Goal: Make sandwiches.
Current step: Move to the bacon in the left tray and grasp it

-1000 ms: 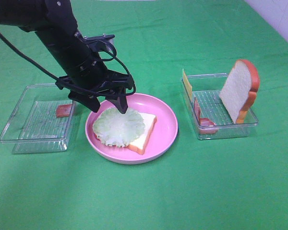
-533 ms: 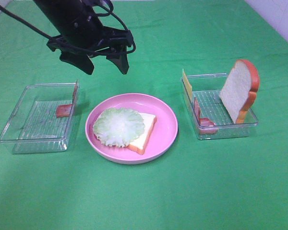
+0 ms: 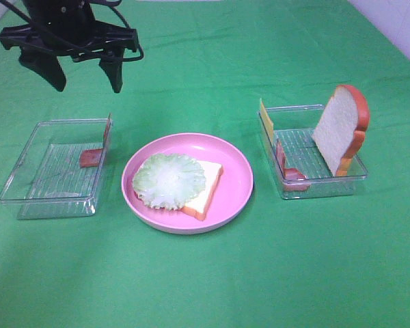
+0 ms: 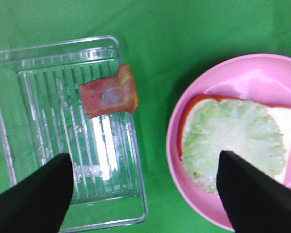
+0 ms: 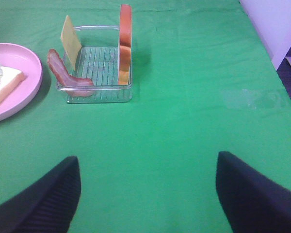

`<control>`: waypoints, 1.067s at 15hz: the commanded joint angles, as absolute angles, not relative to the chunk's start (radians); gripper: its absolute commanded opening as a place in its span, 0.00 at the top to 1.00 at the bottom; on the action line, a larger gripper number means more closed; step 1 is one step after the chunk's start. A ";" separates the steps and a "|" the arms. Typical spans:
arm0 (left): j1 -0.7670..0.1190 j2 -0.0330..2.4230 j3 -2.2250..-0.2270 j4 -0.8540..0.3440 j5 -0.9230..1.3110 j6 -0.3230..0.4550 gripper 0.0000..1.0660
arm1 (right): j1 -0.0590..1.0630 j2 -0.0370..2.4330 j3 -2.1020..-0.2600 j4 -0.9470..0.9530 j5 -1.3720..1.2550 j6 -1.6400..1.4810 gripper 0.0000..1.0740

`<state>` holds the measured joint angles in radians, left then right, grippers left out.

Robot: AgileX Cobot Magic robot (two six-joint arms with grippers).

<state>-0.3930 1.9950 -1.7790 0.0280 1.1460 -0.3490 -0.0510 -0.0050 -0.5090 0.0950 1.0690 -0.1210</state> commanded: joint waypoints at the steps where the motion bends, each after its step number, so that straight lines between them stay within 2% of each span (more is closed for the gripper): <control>1: -0.355 2.032 -1.782 0.035 1.198 -0.372 0.28 | -0.055 -0.017 -0.507 0.095 1.060 -0.129 0.31; 9: -0.340 2.184 -1.782 0.000 1.116 -0.393 0.29 | -0.055 -0.017 -0.507 0.094 1.060 -0.129 0.31; 14: -0.340 2.197 -1.782 -0.022 1.042 -0.399 0.47 | -0.055 -0.017 -0.507 0.094 1.060 -0.129 0.31; 16: -0.340 2.197 -1.782 -0.022 1.032 -0.399 0.59 | -0.055 -0.017 -0.507 0.094 1.060 -0.129 0.31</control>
